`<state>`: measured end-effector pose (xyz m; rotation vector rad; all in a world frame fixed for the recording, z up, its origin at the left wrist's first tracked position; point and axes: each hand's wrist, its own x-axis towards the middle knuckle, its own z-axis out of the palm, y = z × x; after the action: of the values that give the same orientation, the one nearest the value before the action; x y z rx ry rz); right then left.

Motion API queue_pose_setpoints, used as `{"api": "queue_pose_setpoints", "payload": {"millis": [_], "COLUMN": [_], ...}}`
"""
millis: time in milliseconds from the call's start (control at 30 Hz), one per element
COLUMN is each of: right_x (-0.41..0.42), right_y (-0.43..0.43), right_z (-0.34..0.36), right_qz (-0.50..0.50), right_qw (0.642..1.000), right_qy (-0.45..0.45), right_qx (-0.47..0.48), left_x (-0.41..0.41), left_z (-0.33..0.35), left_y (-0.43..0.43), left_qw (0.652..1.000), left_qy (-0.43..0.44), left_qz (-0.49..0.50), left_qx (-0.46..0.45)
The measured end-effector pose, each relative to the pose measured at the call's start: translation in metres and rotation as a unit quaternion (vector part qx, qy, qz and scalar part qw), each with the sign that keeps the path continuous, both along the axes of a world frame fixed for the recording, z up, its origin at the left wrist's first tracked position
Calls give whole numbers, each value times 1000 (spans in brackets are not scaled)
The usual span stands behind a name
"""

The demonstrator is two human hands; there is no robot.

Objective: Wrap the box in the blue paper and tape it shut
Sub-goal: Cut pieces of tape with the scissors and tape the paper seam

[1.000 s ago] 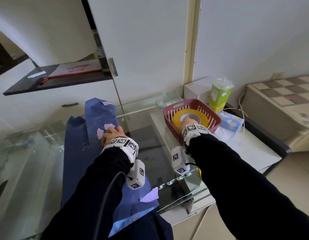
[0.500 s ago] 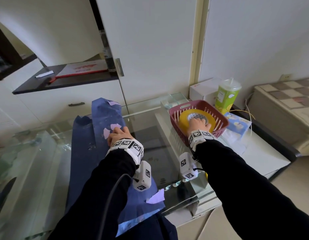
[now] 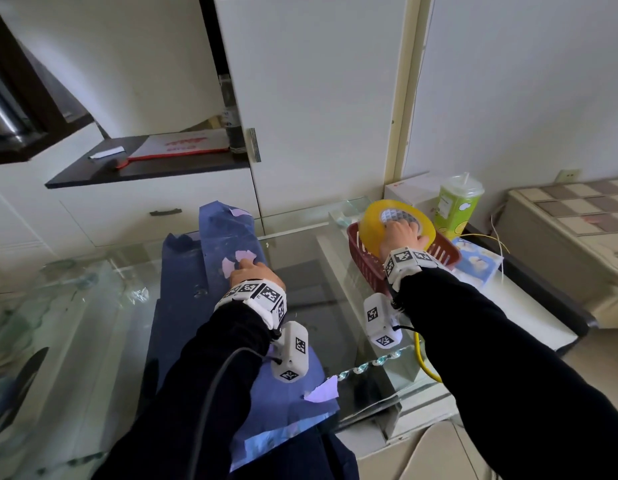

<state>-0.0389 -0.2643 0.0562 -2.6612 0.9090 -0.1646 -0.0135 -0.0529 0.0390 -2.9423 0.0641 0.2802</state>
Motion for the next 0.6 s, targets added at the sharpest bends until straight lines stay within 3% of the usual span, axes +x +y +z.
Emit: {"api": "queue_pose_setpoints", "payload": {"millis": [233,400,600], "right_x": [-49,-78,-81], "right_y": [-64,-88,-84], "right_z": [-3,-23,-39], "right_qz": [-47,-67,-54], "right_qw": [999,997,997], "right_qy": [-2,19,32], "right_qx": [-6,16,38], "left_x": [-5,-20,-27], "left_z": [-24,-46,-71], "left_y": [-73,-116,-136], "left_qw": [986,964,950], "left_qy": [78,161,153], "left_qz": [-94,-170,-228], "left_qx": [-116,-124,-149]}}
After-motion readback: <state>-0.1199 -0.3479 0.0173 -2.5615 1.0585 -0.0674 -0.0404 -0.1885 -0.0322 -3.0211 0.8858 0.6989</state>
